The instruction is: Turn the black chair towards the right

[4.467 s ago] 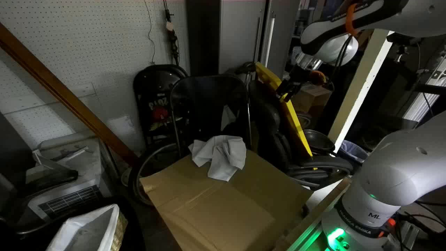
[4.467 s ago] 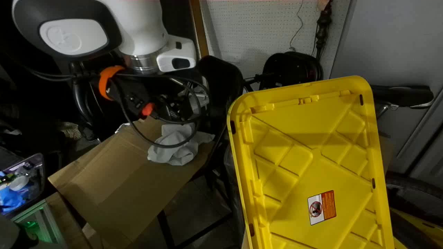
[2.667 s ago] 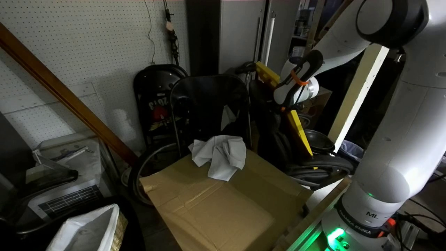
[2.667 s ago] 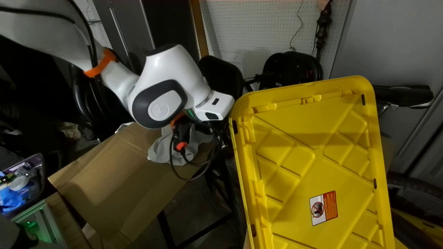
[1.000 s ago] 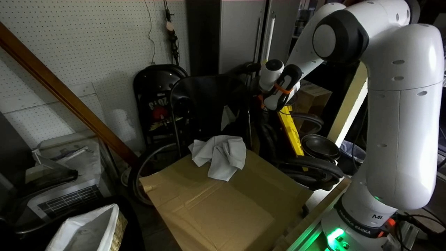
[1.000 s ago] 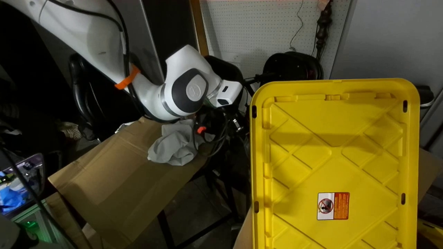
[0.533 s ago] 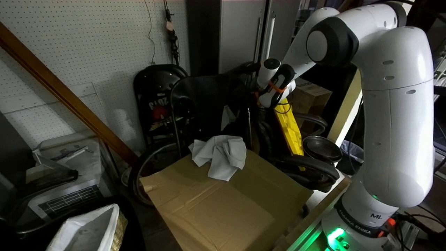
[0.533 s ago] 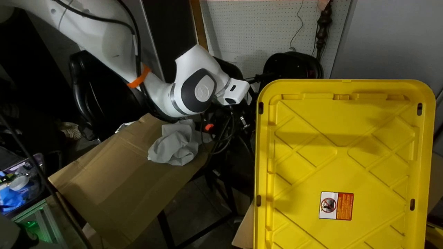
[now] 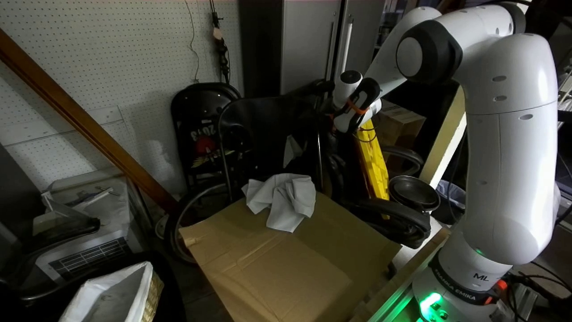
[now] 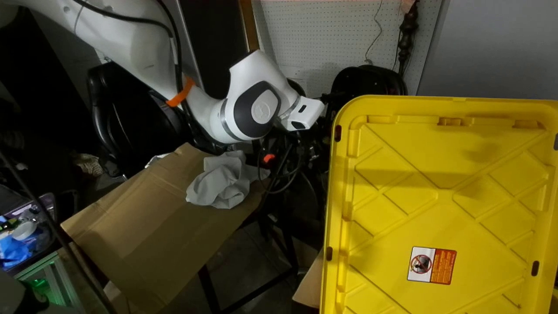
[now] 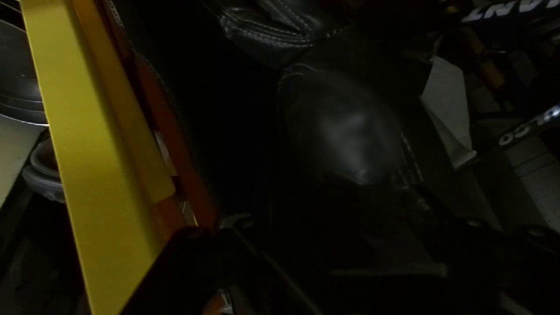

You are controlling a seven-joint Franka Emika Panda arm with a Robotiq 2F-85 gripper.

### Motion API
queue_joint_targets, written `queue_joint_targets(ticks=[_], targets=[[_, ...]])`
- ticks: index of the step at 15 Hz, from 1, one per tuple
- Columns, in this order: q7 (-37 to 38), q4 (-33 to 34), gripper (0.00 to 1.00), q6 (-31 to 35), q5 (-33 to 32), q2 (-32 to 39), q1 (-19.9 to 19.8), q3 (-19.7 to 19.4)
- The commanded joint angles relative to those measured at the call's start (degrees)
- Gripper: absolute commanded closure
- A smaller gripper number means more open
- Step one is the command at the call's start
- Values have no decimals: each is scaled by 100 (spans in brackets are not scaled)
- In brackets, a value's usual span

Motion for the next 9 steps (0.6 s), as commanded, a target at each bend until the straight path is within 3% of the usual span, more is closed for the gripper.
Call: queue_joint_targets(ticks=[1,7,8,9], targets=[[-307,-46,0,-485,-8,-218,-87,99],[-1185,-96,0,-572,242,-293,-103,267],[-1314,-78,10,-577,291,-278,-134,320],[-1403,-66,26,-536,344,-249,-145,345]])
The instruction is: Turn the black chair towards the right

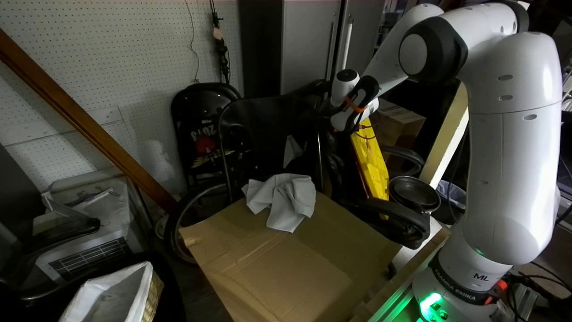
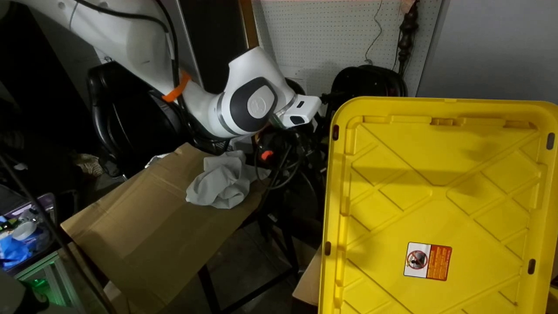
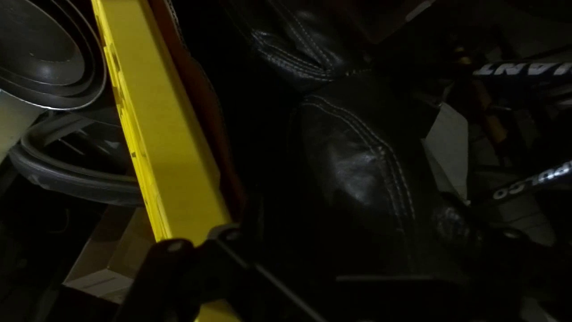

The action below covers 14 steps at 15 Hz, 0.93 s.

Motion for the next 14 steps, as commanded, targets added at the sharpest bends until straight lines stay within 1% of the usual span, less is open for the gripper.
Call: queue_joint_targets(ticks=[1,3,4,7,10,12,14], targets=[[-597,-35,34,-103,347,-111,-185,216],[-721,-15,47,-248,542,-108,-200,274],[-736,-2,56,-306,592,-98,-176,257],[-890,6,76,-527,798,-129,-217,378],[-1023,49,96,-470,927,-82,-254,475],[-1104,102,100,-415,999,-24,-288,520],[-1229,186,100,-366,1116,63,-376,599]])
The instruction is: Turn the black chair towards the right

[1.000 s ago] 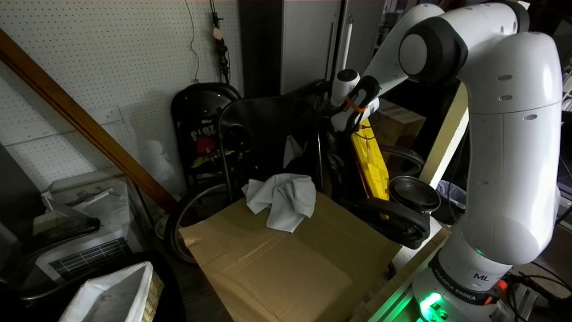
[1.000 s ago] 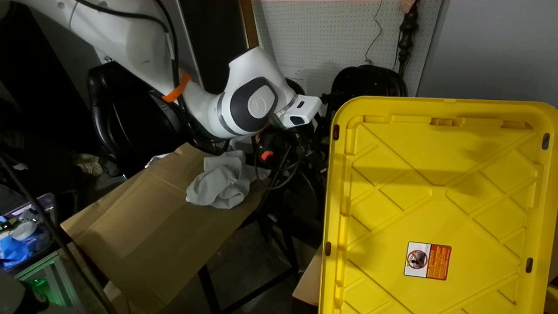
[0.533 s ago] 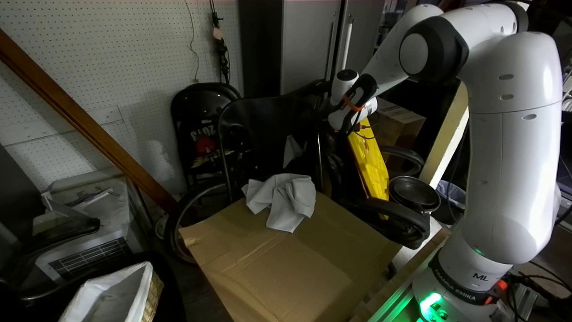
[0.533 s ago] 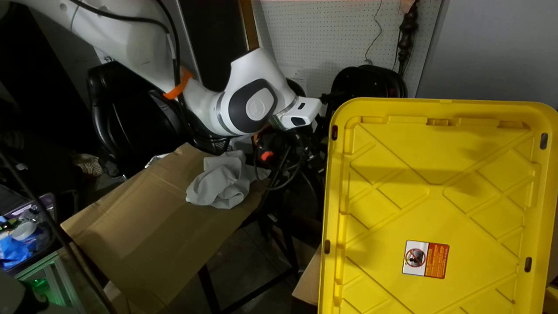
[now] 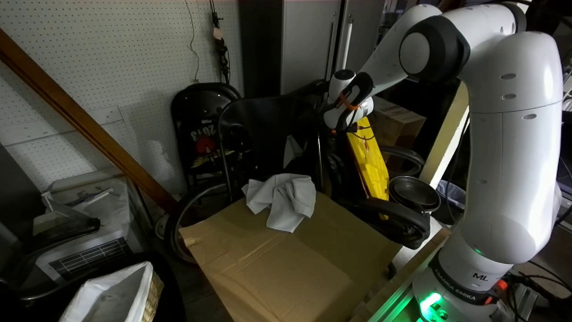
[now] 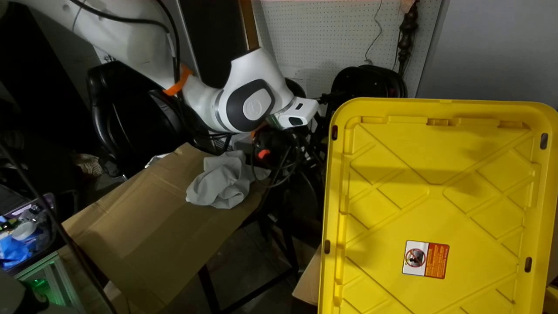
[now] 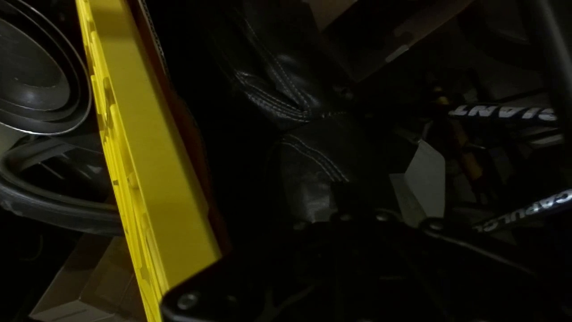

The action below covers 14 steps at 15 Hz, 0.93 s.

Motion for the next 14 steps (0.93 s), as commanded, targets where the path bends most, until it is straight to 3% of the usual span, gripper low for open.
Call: queue_joint_targets(ticks=[1,10,14], targets=[[-416,189,100,-13,345,105,-239,223],[-721,711,100,360,600,728,-338,295],[-650,943,100,671,652,1039,-245,102]])
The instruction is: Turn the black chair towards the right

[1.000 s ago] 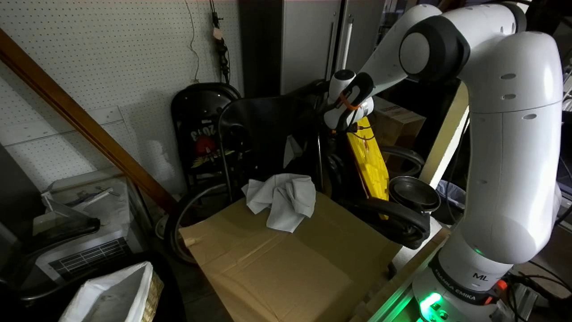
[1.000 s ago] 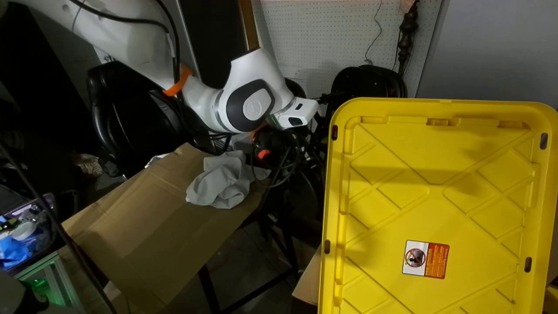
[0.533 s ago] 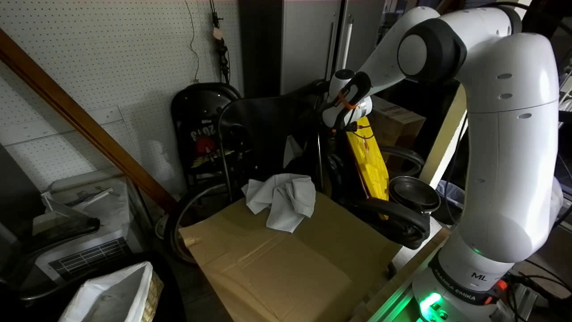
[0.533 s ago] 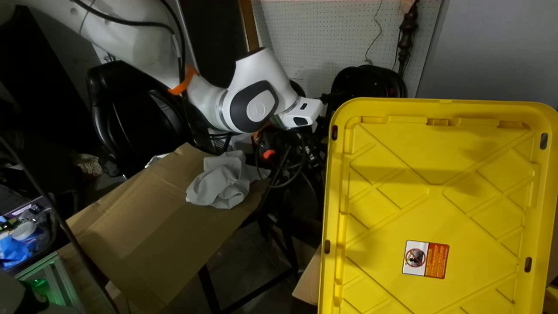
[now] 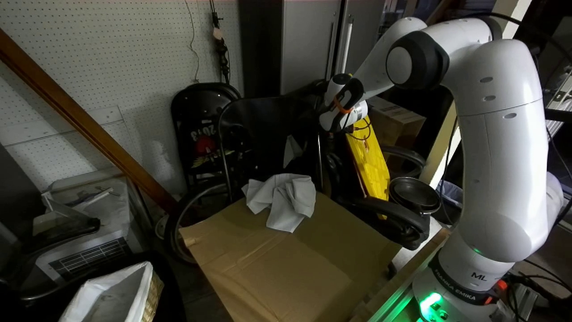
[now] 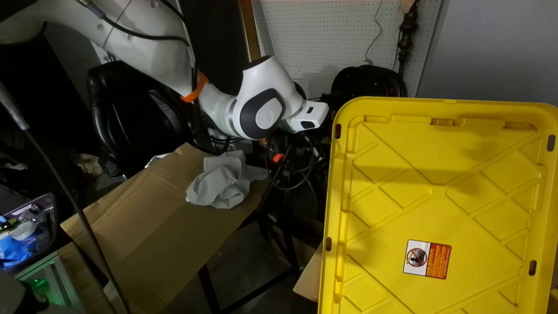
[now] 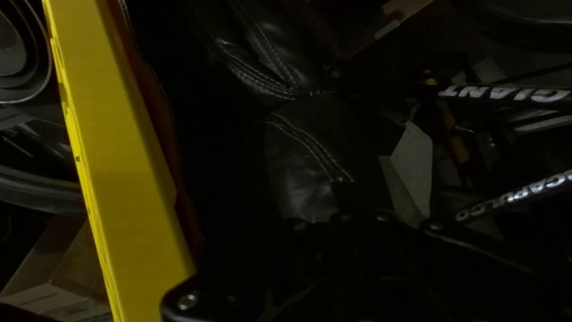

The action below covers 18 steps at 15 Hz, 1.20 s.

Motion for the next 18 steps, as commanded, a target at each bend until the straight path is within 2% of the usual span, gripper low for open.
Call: queue_joint_targets(ticks=[1,5,9,14,18], targets=[[-121,417,100,347,253,514,33,-143],[205,577,100,410,384,737,264,-496],[457,645,100,451,599,839,347,-667],[1179,785,100,532,910,1040,500,-945],[1586,912,100,568,839,1226,706,-1171]])
